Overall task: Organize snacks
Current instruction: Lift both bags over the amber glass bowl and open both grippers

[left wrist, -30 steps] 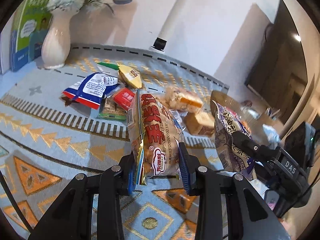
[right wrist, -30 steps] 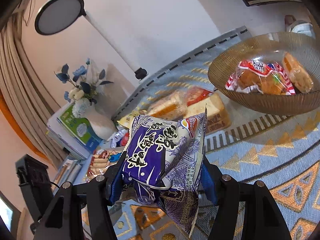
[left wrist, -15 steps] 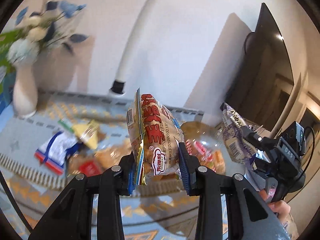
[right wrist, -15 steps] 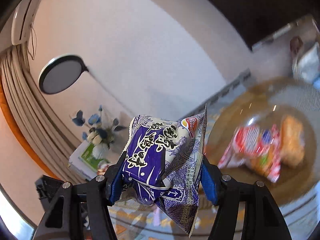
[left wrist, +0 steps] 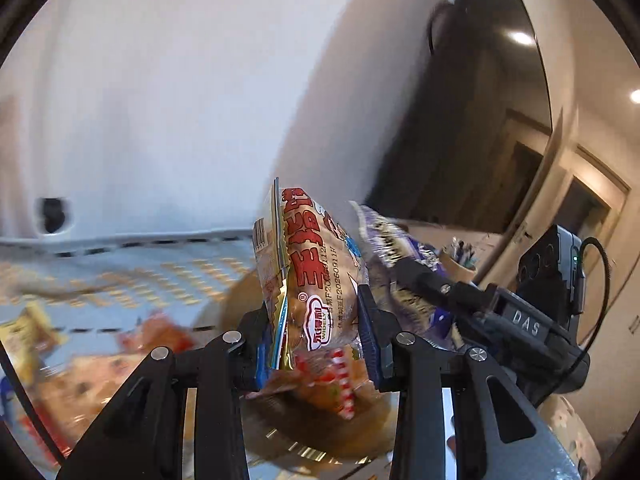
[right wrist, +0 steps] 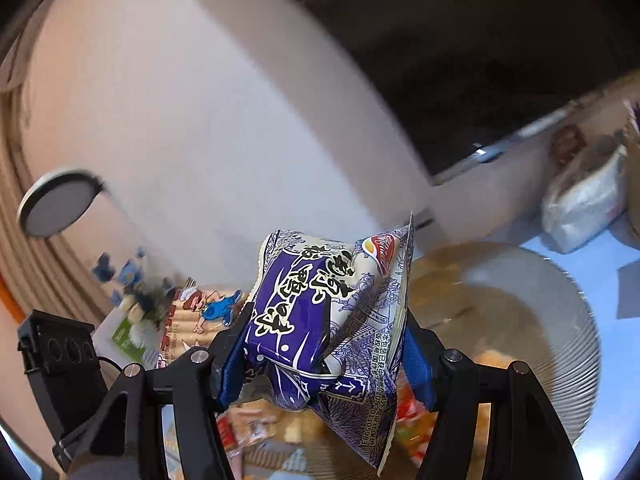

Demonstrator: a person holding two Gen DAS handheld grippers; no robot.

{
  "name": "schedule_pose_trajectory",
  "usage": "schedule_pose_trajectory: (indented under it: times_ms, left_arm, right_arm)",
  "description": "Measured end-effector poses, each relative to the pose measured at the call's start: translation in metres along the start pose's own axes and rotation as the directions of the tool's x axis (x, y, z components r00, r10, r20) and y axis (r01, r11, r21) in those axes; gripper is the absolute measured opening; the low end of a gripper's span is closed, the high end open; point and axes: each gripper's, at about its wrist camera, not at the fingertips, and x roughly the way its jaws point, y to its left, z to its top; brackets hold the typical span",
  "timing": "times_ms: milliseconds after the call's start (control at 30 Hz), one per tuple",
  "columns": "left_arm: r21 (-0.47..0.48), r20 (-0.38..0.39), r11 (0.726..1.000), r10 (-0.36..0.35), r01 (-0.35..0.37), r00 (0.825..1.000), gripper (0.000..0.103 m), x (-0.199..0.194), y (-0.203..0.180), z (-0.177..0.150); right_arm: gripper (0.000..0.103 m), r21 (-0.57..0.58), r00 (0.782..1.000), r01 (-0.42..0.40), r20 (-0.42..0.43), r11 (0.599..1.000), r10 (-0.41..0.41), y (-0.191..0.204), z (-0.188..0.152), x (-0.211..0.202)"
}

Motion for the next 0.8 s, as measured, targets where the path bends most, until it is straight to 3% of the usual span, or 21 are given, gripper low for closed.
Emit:
schedule_pose_trajectory:
  times_ms: [33,100,133,233,367,567,733,800]
  left_arm:
    - [-0.009,-0.024,1.000,0.008,-0.008,1.000,0.041,0.015,-0.002,0.001]
    - [-0.020,-0.078,0.996,0.082,-0.084,0.994,0.095,0.037,-0.002,0.003]
    - [-0.026,-0.104,0.990,0.138,-0.141,0.985,0.102,0.045,0.000,0.003]
    - [-0.022,-0.121,0.988,0.148,-0.152,0.982,0.102,0.041,0.003,0.000]
    - [0.061,-0.092,0.964,0.263,-0.258,0.960,0.102,0.022,0.005,-0.004]
    - [0.105,-0.093,0.939,0.338,-0.329,0.937,0.102,-0.001,0.018,-0.006]
    - [0.081,-0.103,0.928,0.370,-0.363,0.923,0.102,-0.023,0.032,-0.011]
    - [0.064,-0.115,0.917,0.398,-0.393,0.910,0.102,-0.032,0.042,-0.012]
  right_arm:
    - [0.066,0.000,0.999,0.028,-0.020,1.000,-0.028,-0.007,0.002,0.003]
    - [0.074,0.006,0.991,0.116,-0.065,0.993,-0.116,-0.019,0.004,0.011]
    - [0.087,0.014,0.985,0.152,-0.079,0.988,-0.151,-0.024,0.003,0.010]
    - [0.091,0.040,0.985,0.159,-0.076,0.986,-0.156,-0.035,0.001,0.004]
    - [0.091,0.068,0.986,0.151,-0.077,0.986,-0.145,-0.036,0.000,-0.003]
    - [0.092,0.067,0.990,0.134,-0.061,0.989,-0.130,-0.006,-0.007,-0.007]
    - [0.093,0.048,0.990,0.120,-0.074,0.992,-0.117,0.022,-0.017,-0.006]
    - [0.093,0.027,0.990,0.125,-0.073,0.992,-0.122,0.034,-0.022,-0.005]
